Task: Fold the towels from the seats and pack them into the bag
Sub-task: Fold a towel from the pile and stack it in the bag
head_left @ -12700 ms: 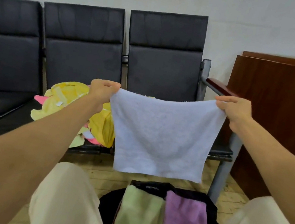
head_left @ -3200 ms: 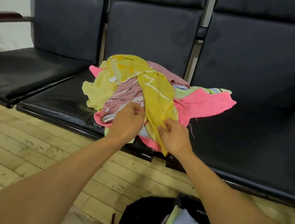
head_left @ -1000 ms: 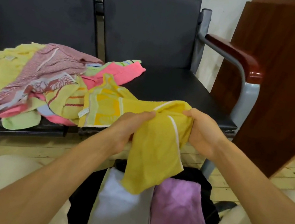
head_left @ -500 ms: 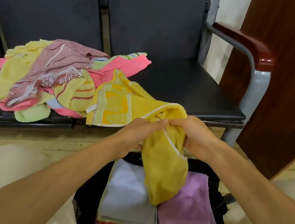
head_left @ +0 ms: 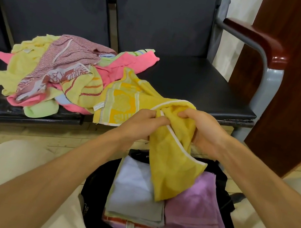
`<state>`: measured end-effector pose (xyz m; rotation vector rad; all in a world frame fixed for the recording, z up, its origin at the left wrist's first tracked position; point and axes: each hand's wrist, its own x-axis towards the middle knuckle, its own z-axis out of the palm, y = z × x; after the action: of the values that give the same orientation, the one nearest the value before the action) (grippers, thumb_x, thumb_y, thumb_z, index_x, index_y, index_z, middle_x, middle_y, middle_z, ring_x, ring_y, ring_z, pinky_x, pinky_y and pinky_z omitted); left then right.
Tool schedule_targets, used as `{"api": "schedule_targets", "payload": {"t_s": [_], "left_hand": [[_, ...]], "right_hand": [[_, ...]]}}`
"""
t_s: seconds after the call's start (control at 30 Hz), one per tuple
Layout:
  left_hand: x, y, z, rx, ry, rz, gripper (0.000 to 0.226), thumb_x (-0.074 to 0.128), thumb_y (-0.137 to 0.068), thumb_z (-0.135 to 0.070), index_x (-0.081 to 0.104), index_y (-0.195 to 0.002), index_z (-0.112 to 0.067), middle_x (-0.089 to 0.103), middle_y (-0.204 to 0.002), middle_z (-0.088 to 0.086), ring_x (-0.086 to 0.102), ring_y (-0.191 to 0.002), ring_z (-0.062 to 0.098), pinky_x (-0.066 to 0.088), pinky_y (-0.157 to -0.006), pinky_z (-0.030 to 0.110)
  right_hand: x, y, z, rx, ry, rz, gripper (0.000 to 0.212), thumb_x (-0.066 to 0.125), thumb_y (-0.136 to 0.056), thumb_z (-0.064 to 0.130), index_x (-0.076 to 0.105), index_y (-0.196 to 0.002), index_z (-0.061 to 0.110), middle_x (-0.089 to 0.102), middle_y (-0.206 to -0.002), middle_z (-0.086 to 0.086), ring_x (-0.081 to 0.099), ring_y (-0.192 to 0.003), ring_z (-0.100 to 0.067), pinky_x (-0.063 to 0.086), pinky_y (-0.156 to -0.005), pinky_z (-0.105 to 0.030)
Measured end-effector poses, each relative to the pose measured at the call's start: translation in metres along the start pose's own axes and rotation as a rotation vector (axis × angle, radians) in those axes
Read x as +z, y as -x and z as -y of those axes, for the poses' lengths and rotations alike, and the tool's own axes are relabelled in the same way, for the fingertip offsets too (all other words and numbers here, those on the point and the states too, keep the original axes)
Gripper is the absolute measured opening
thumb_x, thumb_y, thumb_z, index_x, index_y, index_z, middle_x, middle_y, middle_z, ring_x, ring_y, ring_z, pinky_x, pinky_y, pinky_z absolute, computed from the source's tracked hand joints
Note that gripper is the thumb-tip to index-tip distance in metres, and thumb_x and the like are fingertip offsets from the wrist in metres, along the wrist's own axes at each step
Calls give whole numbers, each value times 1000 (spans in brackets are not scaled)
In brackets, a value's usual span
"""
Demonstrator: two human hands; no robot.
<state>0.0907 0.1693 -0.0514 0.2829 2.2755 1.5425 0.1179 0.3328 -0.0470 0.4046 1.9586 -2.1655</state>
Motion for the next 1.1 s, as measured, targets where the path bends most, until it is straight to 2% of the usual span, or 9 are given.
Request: {"api": "schedule_targets", "payload": {"t_s": [0.1, 0.23, 0.37, 0.43, 0.57, 0.63, 0.77, 0.93, 1.1], "left_hand": [[-1, 1, 0, 25, -33, -55, 34, 56, -88, -29, 62, -82, 4, 58, -77, 18, 60, -75, 27, 55, -77, 42], [-2, -2, 4, 81, -203, -172, 43, 51, -90, -19, 30, -52, -18, 27, -51, -2, 28, -49, 13, 24, -51, 27], [-12, -9, 7, 95, -156, -227, 35, 46, -87, -4, 37, -55, -14, 33, -56, 5, 34, -55, 19, 29, -55, 31], [-19, -11, 4, 36, 52, -271, 21, 41, -84, 4, 53, -70, -7, 47, -69, 11, 47, -65, 23, 42, -62, 37], [-41, -12, 0, -68, 695, -183, 38, 31, -77, 15, 59, -97, 1, 63, -95, 17, 61, -82, 27, 56, -75, 38], [-54, -12, 1, -88, 829, -199, 30, 30, -78, 13, 54, -86, -4, 59, -87, 14, 59, -75, 23, 55, -76, 35], [-67, 0, -4, -71, 888, -169, 22, 30, -76, 0, 33, -68, -20, 32, -65, 0, 37, -53, 14, 47, -50, 20], [-65, 12, -7, -40, 347, -151, 15, 62, -86, -20, 67, -83, -6, 65, -78, 9, 63, -76, 23, 52, -71, 32], [-77, 1, 15, 72, -569, -362, 9, 68, -84, -20, 65, -86, -12, 61, -83, -1, 57, -82, 17, 42, -67, 30]], "right_hand": [[0, 0, 0, -5, 37, 19, 26, 57, -89, 15, 67, -113, 6, 71, -111, -14, 68, -105, -29, 52, -97, -47], [2, -2, -3, -28, 95, -51, 25, 55, -89, 10, 64, -111, 2, 66, -118, -21, 64, -109, -33, 48, -100, -53], [-8, -3, 4, -25, -163, -151, 30, 49, -89, 4, 61, -116, 1, 66, -118, -19, 65, -108, -32, 52, -95, -47], [-18, -2, 10, -17, -332, -208, 34, 48, -86, 4, 60, -118, 5, 67, -116, -16, 65, -106, -31, 54, -90, -47], [-41, 3, 20, -56, -586, -309, 45, 45, -85, 9, 54, -128, 10, 65, -121, -14, 64, -107, -32, 55, -82, -44], [-50, 6, 23, -82, -671, -378, 47, 45, -85, 9, 52, -131, 11, 62, -125, -12, 63, -109, -30, 55, -83, -43], [-59, 17, 26, -139, -743, -434, 28, 45, -91, 10, 59, -115, 13, 64, -112, -8, 64, -100, -27, 54, -74, -40], [-57, 22, 23, -125, -691, -410, 23, 47, -94, 17, 60, -113, 15, 64, -109, -8, 63, -99, -26, 53, -78, -40], [-56, 13, 20, -105, -395, -500, 4, 56, -94, 22, 57, -95, 19, 64, -96, -5, 64, -85, -20, 54, -69, -37]]}}
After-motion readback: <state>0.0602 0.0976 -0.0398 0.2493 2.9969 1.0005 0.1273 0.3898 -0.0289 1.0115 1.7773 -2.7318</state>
